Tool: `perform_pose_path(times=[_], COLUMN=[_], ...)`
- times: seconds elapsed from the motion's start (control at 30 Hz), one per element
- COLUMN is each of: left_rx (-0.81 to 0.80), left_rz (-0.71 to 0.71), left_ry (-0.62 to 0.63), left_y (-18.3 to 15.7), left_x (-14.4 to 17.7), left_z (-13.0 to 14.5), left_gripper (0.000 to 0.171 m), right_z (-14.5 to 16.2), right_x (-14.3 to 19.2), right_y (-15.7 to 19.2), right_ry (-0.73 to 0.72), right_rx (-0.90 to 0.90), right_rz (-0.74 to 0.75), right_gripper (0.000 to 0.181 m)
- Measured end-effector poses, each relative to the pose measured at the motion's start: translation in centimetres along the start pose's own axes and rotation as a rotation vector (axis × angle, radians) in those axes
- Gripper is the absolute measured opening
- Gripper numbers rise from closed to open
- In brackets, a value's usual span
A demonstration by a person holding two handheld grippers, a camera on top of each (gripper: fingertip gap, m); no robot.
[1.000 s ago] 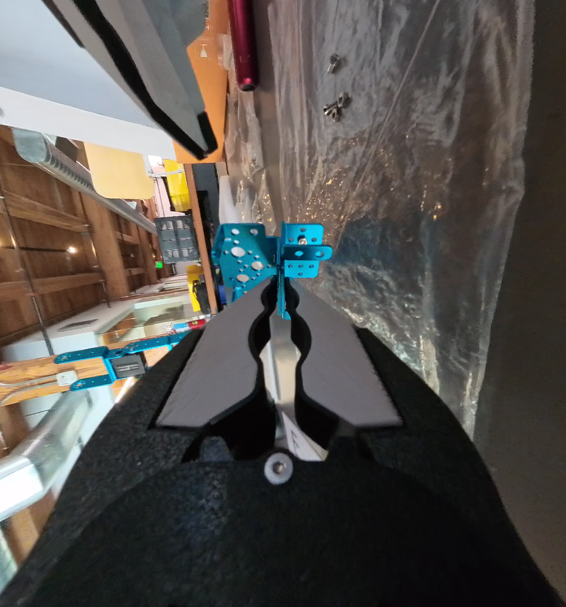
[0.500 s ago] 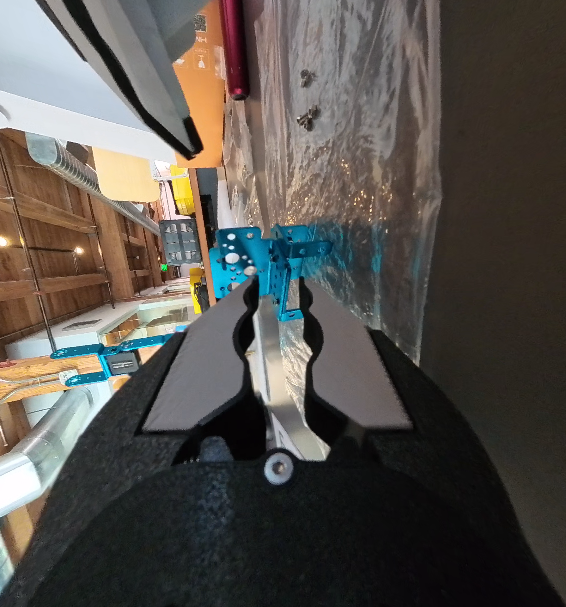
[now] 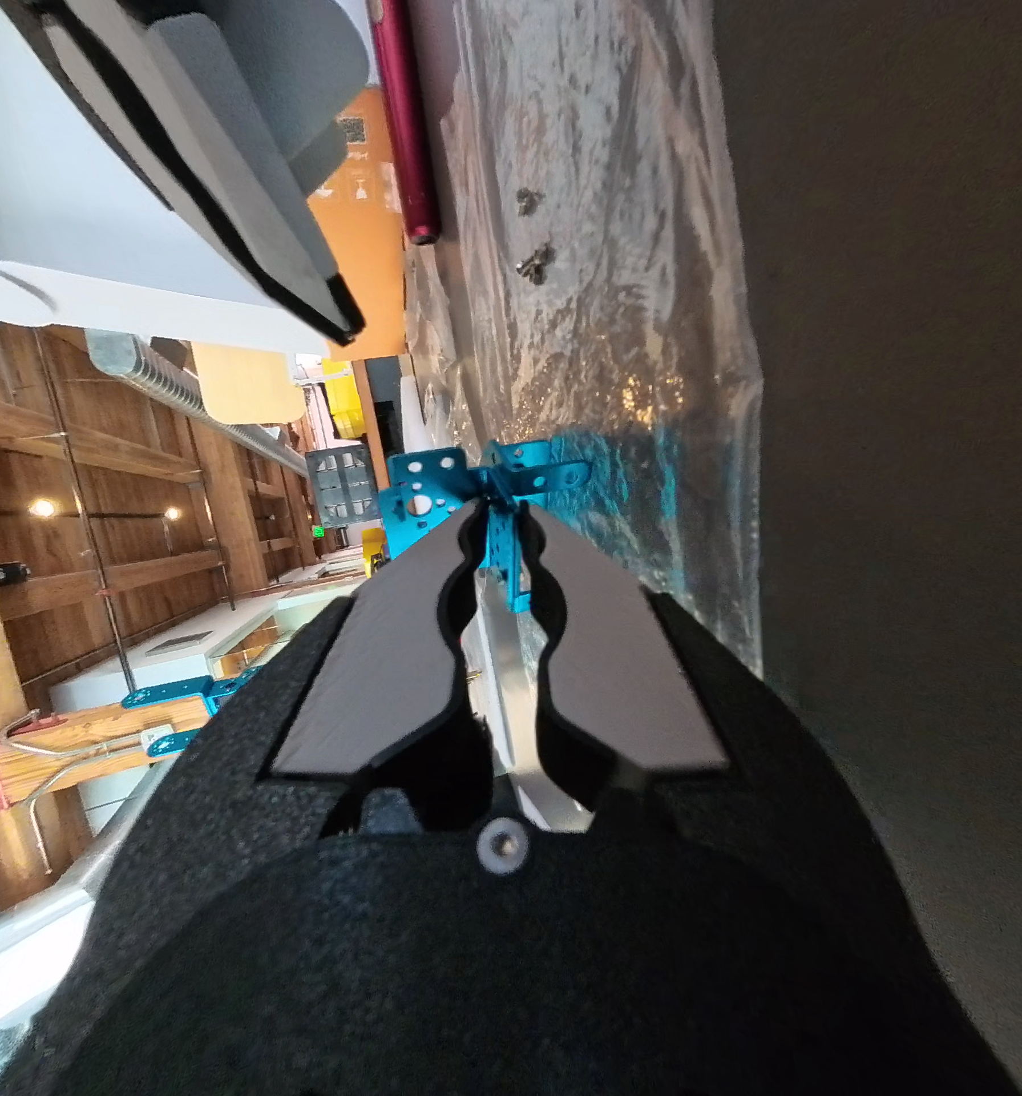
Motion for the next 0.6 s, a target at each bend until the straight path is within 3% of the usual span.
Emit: perform_pose_path(times=[0.47, 0.53, 0.6], left_rx=[0.134, 0.261, 0.499], left_rz=[0.034, 0.009, 0.037], left_ry=[-0.078, -0.101, -0.145], left_y=[2.5, 3.9, 5.5], left_x=[-0.2, -0.1, 0.2], left_z=[0.7, 1.0, 1.3], left_gripper=[0.005, 0.005, 0.005], right_z=[0.0, -0.1, -0.3], right_x=[0.0, 0.1, 0.3], right_y=[-0.1, -0.1, -0.1], right_ry=[-0.003, -0.008, -0.019], right_rx=[-0.014, -0.013, -0.017], right_rz=[-0.011, -0.010, -0.009], right_gripper=[0.004, 0.004, 0.004])
Point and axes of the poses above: each gripper's, where its closed fingertips meet, x back along the fingers, z out of its underside, y = z × x across the jaws, the point moved 10 cm from there along x, back along the fingers, and after that the axes turned 8 degrees about -x, right-handed, at the moved point
